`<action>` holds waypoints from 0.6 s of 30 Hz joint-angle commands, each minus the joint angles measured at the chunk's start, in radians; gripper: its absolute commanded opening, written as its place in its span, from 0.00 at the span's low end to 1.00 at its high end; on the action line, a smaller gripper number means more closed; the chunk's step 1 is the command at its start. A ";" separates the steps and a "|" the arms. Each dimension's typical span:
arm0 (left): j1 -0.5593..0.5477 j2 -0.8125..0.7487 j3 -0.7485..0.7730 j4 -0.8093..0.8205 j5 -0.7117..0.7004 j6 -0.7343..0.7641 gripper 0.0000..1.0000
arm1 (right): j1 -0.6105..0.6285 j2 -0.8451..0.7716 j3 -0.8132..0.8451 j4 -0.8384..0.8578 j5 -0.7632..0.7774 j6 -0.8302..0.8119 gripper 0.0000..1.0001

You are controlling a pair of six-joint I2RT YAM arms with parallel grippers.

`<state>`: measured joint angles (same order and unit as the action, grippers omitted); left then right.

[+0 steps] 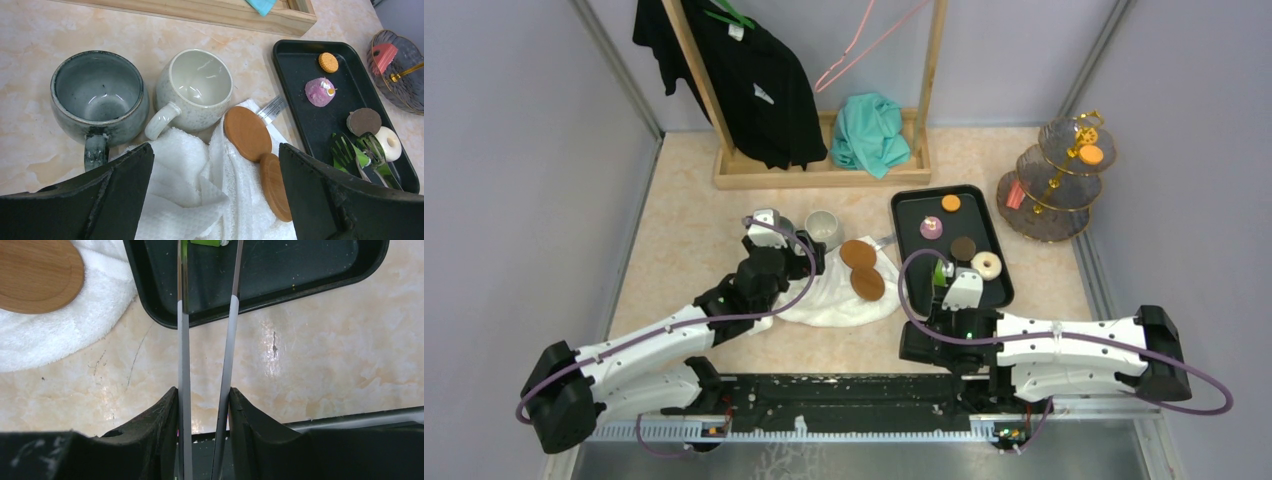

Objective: Serve the afternoon tea
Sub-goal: Adjust the dessert on the tray.

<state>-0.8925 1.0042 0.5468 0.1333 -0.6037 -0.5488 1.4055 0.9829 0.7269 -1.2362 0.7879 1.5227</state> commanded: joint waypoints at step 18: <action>-0.006 -0.022 -0.004 0.026 -0.001 0.011 0.99 | 0.021 0.024 0.054 0.044 0.054 -0.027 0.07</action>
<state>-0.8925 0.9901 0.5461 0.1345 -0.6044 -0.5472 1.4139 1.0504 0.8021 -1.2312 0.8154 1.4944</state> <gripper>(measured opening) 0.993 0.360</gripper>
